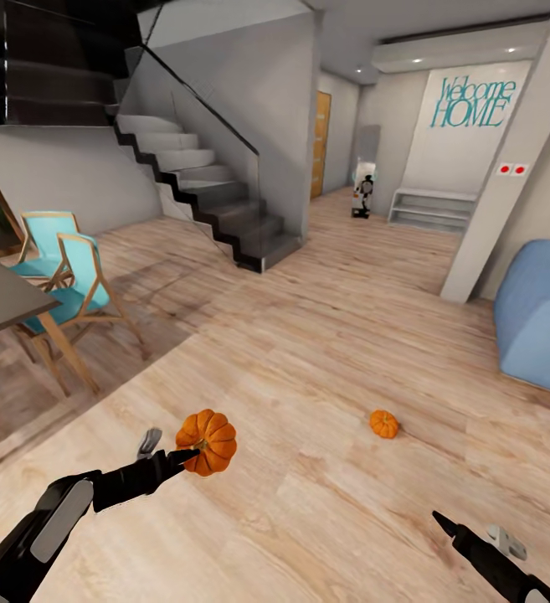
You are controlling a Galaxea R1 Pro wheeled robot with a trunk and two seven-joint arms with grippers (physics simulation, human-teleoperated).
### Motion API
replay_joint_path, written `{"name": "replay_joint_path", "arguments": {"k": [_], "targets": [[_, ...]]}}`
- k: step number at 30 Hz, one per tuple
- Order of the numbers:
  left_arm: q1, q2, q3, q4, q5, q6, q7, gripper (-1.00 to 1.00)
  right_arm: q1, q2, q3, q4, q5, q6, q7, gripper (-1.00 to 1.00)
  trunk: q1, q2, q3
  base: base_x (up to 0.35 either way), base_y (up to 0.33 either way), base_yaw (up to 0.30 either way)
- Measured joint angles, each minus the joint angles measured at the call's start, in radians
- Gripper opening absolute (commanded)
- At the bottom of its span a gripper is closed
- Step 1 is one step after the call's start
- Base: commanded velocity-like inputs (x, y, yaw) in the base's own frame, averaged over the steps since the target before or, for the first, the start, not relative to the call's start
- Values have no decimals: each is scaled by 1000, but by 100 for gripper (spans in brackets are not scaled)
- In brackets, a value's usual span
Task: Place each of the two pumpkins and all three candles from the living room inside a cabinet in the living room (use any cabinet), then make sure every cabinet is closed, and position the cauldron so it is next to a table in the living room.
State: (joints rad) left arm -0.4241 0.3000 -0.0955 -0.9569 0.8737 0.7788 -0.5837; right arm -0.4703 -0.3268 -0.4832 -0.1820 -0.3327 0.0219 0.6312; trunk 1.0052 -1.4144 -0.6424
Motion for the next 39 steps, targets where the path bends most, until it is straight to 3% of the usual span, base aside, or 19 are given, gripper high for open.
{"name": "replay_joint_path", "arguments": {"k": [21, 39], "targets": [[0, 0, 0, 0, -2, 0, 0, -100, 0, -1, -2, 0, -9, -5, 10, 100, 0, 0, 0, 331, 0, -3], [0, 0, 0, 0, -2, -1, 1, -100, 0, -1, -2, 0, -10, -5, 11, 100, 0, 0, 6, 331, -54, -252]]}}
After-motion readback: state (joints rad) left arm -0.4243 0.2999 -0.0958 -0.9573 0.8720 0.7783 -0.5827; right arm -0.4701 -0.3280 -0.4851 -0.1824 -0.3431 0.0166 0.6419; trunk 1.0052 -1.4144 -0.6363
